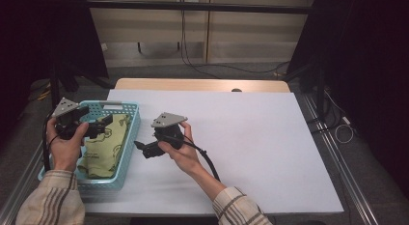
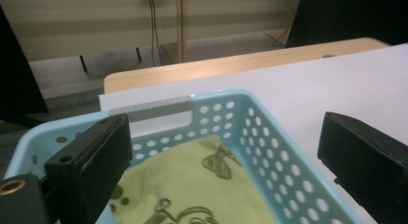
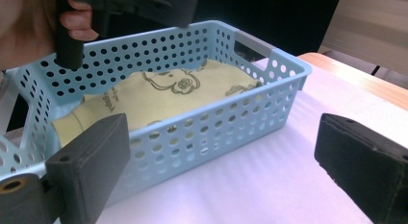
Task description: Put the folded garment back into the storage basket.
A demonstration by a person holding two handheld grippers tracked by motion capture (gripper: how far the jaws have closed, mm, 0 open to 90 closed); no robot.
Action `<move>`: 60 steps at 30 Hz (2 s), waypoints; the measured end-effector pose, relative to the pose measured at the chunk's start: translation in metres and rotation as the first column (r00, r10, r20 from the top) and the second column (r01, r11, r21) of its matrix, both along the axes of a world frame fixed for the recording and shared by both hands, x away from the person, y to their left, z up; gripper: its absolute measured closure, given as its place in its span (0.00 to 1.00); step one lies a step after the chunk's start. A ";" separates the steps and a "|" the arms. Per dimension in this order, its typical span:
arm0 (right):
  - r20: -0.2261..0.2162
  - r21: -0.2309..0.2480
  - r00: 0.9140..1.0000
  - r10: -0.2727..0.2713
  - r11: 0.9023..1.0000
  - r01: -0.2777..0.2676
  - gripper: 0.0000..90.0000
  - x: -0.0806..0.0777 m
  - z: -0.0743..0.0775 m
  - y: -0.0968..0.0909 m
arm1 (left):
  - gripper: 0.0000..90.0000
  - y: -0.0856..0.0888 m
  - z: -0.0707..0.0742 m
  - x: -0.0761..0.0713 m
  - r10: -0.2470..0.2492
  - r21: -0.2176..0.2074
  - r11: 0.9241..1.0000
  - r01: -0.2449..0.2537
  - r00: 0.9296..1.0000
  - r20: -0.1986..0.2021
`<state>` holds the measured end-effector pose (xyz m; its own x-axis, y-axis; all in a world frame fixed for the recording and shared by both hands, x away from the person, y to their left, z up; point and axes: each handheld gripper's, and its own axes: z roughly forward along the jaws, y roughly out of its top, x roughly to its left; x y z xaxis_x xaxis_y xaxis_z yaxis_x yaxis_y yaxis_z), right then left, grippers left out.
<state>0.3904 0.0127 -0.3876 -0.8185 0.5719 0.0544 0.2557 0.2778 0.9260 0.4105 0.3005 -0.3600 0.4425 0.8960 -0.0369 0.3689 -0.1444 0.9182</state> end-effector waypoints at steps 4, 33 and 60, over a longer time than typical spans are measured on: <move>0.013 0.010 0.999 -0.035 0.999 0.035 0.06 -0.003 0.000 -0.008 | 0.06 -0.008 0.000 -0.010 -0.022 0.000 1.000 0.022 0.999 0.026; 0.103 0.051 0.969 -0.223 0.974 0.219 0.04 -0.028 0.006 -0.084 | 0.05 -0.031 0.000 -0.080 -0.065 -0.012 0.998 0.067 0.991 0.114; 0.142 0.074 0.863 -0.485 0.874 0.480 0.04 -0.086 -0.002 -0.215 | 0.05 -0.083 -0.007 -0.095 -0.137 -0.095 0.982 0.161 0.966 0.219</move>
<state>0.3047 -0.2027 -0.3892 -0.4407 0.8974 -0.0200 0.2058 0.1228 0.9709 0.3153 0.2177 -0.3672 0.5789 0.8151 -0.0244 0.1476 -0.0754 0.9862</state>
